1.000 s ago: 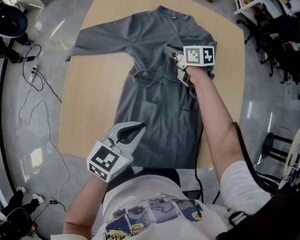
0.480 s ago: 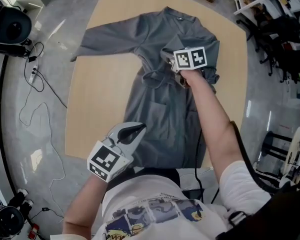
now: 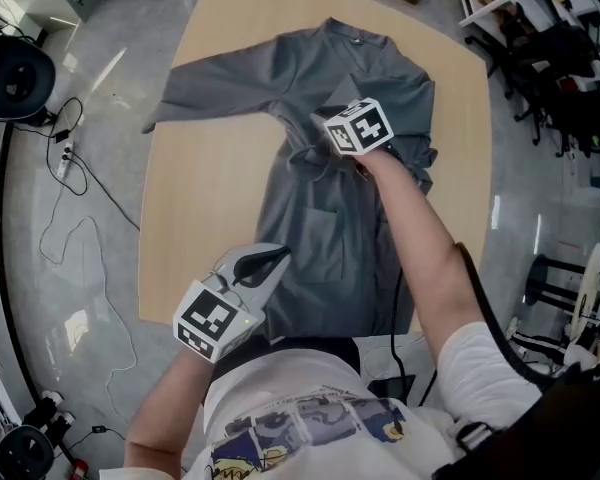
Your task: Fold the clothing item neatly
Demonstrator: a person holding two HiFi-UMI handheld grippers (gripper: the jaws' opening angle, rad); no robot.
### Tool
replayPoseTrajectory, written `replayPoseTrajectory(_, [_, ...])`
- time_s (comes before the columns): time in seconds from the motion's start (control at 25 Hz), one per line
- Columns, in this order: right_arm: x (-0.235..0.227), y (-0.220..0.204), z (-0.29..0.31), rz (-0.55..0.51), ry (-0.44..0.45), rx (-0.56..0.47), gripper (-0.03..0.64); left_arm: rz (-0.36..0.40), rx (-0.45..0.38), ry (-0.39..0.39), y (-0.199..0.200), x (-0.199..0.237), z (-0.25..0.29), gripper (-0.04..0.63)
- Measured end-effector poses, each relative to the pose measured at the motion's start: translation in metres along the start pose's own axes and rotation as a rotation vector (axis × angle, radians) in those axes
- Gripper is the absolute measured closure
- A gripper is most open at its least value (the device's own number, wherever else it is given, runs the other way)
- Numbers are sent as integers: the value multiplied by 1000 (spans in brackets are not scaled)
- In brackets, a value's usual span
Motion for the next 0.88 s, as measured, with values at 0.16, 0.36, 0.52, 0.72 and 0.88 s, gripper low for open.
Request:
replayPoseTrajectory(0.16, [17, 4, 3, -50, 14, 10, 565, 8, -2, -11, 0, 0, -1, 588])
replayPoseTrajectory(0.36, [29, 5, -4, -30, 29, -21, 565, 16, -4, -18, 0, 0, -3, 588])
replayPoseTrajectory(0.52, [38, -3, -17, -21, 16, -44, 565, 31, -4, -24, 0, -5, -6, 588])
replayPoseTrajectory(0.72, [45, -22, -50, 33, -15, -87, 565, 58, 1, -41, 5, -16, -12, 588])
replayPoseTrajectory(0.88, [54, -48, -81, 78, -39, -122, 565, 86, 10, -48, 3, -26, -16, 588])
Point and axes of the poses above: the fingertips, and each gripper's own axes: z forward along the fingers, x to its left, y out of its top, the point moved 1 cm from there along -z, backward along the fingers, and after that the axes turned 14 degrees about x, right-handed, at the moved point
